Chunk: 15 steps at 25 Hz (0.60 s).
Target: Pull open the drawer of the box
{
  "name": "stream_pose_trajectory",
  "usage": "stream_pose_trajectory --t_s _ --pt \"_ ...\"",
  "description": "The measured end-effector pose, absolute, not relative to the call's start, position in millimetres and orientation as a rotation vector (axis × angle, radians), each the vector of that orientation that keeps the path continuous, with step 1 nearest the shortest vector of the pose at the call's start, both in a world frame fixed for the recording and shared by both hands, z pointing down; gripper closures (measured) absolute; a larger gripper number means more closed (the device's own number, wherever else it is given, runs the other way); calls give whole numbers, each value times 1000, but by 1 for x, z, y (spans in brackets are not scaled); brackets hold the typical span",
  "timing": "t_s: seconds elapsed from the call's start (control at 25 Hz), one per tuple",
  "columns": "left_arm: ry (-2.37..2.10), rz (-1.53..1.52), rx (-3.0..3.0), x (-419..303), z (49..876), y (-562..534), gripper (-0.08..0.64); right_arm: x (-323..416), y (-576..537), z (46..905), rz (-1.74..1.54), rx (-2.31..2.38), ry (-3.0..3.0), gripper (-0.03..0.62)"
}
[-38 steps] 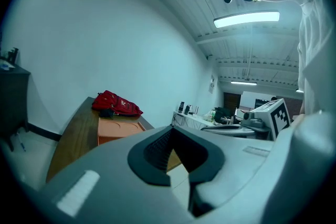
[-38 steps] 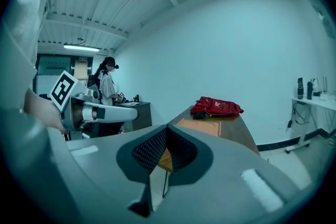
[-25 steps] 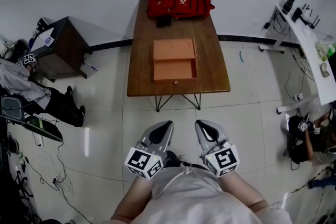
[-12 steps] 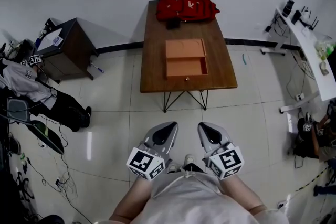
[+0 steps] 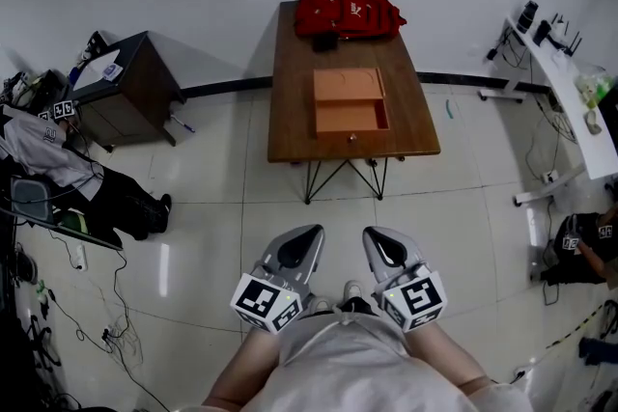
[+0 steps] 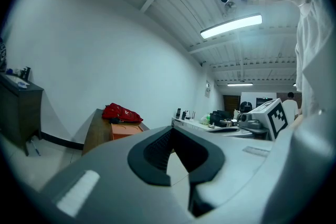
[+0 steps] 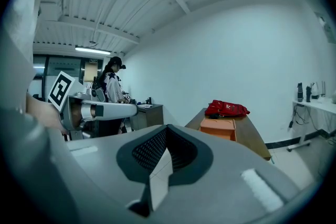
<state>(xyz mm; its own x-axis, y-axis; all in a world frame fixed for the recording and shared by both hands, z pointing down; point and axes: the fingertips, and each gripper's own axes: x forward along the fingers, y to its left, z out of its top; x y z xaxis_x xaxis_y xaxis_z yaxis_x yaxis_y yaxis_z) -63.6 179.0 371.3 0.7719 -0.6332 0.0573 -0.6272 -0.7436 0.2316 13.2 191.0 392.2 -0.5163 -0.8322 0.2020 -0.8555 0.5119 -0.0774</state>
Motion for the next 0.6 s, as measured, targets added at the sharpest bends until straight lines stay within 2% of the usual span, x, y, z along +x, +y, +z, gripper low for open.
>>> stream_pose_trajectory --t_s 0.6 --pt "-978 -78 2758 -69 353 188 555 12 199 390 262 1485 -2596 586"
